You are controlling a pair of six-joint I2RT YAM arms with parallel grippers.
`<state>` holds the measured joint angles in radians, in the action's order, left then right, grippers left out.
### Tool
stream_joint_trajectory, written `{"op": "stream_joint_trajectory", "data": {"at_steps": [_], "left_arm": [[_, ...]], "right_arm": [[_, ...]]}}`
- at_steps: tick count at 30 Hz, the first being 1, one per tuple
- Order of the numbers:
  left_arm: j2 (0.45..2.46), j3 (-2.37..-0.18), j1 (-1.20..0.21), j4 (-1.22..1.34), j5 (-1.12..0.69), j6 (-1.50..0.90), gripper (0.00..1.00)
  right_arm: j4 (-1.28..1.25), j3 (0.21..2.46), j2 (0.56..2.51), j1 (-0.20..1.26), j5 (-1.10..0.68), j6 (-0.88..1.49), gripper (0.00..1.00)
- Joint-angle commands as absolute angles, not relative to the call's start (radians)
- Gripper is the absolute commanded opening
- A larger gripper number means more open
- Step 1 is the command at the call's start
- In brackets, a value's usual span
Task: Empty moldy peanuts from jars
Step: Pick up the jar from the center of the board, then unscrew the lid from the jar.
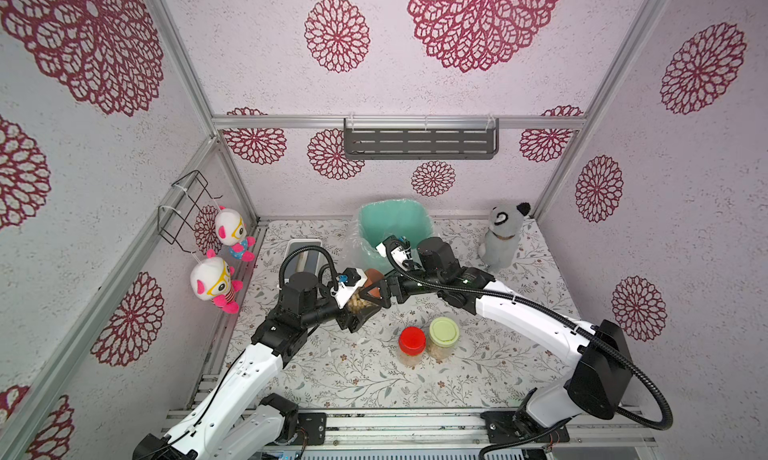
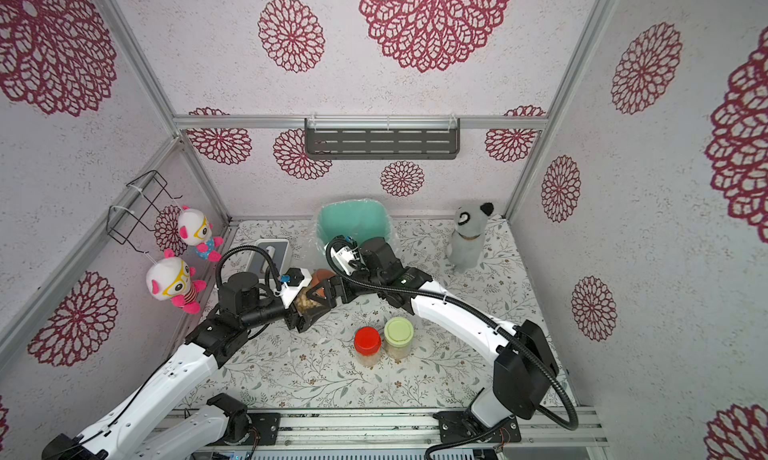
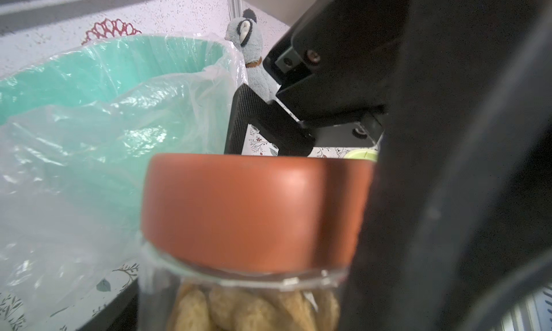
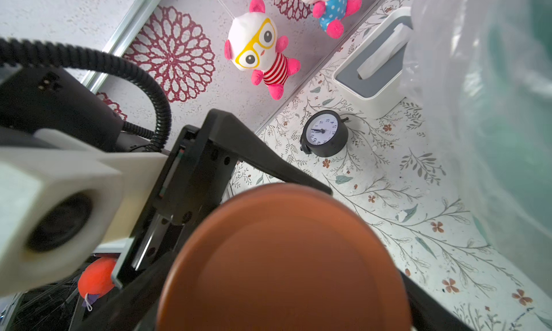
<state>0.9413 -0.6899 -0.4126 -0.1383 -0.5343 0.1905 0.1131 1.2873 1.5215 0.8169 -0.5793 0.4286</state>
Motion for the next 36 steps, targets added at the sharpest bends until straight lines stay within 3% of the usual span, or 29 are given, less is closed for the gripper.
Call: {"op": "stream_joint_trajectory", "data": {"at_steps": [1, 23, 30, 36], "left_arm": [[0.912, -0.696, -0.412, -0.087, -0.532, 0.185, 0.0], [0.898, -0.692, -0.412, -0.07, -0.531, 0.183, 0.0], [0.883, -0.68, -0.412, -0.072, -0.52, 0.195, 0.0], [0.874, -0.673, -0.412, -0.076, -0.536, 0.202, 0.0]], "right_arm": [[0.106, 1.316, 1.468, 0.809, -0.535, 0.409, 0.99], [0.055, 1.305, 1.492, 0.788, -0.608, 0.484, 0.97], [0.073, 1.315, 1.506, 0.788, -0.62, 0.478, 0.83], [0.141, 1.325, 1.496, 0.787, -0.609, 0.386, 0.61]]}}
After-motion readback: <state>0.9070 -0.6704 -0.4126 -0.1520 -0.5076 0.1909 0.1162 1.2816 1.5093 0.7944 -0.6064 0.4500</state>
